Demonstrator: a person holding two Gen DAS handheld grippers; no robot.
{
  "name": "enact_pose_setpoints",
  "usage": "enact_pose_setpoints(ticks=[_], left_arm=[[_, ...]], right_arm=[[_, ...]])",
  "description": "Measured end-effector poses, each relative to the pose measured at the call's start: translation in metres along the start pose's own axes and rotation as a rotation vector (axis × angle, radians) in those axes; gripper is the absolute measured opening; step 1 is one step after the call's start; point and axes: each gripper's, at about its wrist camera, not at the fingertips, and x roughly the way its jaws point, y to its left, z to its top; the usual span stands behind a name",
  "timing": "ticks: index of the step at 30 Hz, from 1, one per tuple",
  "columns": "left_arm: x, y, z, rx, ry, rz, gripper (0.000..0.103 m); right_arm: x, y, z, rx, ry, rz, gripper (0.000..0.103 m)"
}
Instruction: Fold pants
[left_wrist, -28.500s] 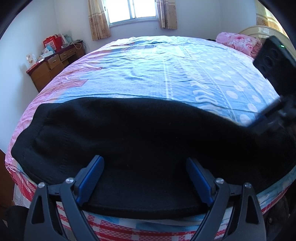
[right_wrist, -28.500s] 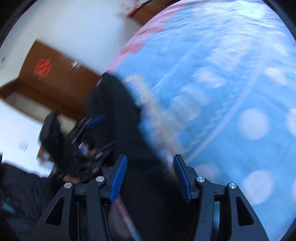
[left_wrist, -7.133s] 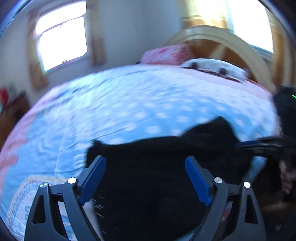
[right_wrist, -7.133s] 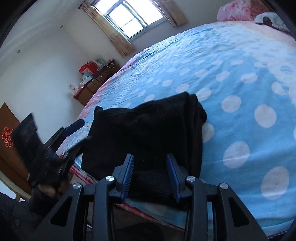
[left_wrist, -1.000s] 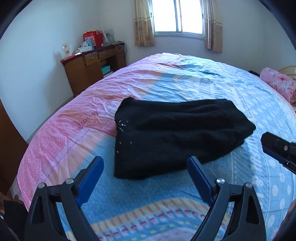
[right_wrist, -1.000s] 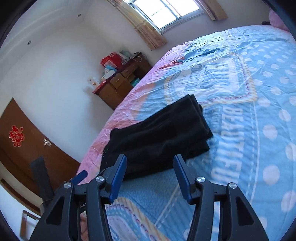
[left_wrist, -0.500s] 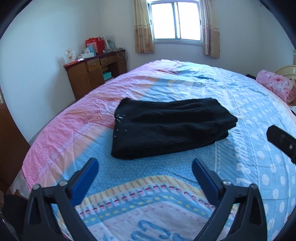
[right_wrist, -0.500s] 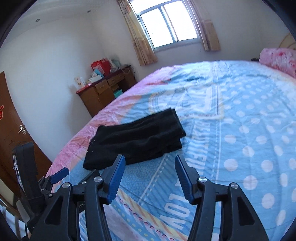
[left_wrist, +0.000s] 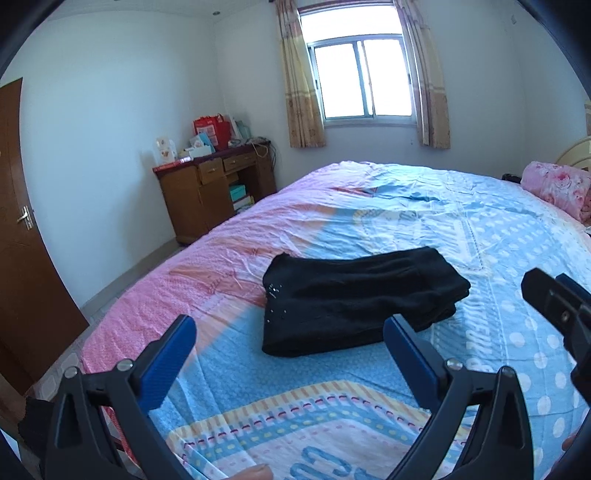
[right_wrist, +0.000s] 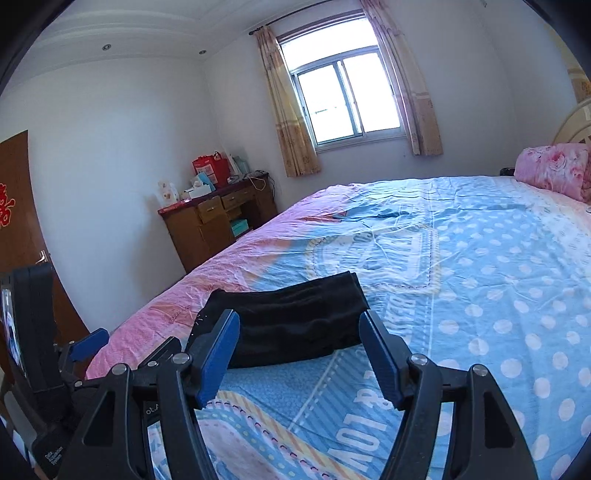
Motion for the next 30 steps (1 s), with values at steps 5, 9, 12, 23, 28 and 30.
enact_pose_setpoints(ticks=[5,9,12,23,28,30], left_arm=[[-0.007,0.001,0.003,-0.009,-0.01,-0.006,0.103],[-0.01,0.001,0.004,-0.011,-0.019,-0.009,0.103],[-0.012,-0.001,0.004,-0.005,-0.027,-0.007,0.103],[-0.014,0.0,0.002,-0.01,-0.04,0.011,0.103],[-0.007,0.002,0.0,-0.018,-0.004,0.015,0.103],[-0.006,0.003,0.0,-0.021,-0.001,0.017,0.103]], right_arm=[[-0.002,-0.002,0.002,0.023,-0.001,0.009,0.069],[-0.006,-0.002,0.003,0.019,-0.015,0.007,0.07],[-0.006,-0.001,0.004,0.018,-0.015,0.004,0.07],[-0.008,-0.001,0.001,0.037,-0.007,-0.005,0.07],[-0.007,-0.003,0.0,0.049,0.004,-0.004,0.07],[-0.008,-0.004,-0.001,0.053,0.004,-0.006,0.07]])
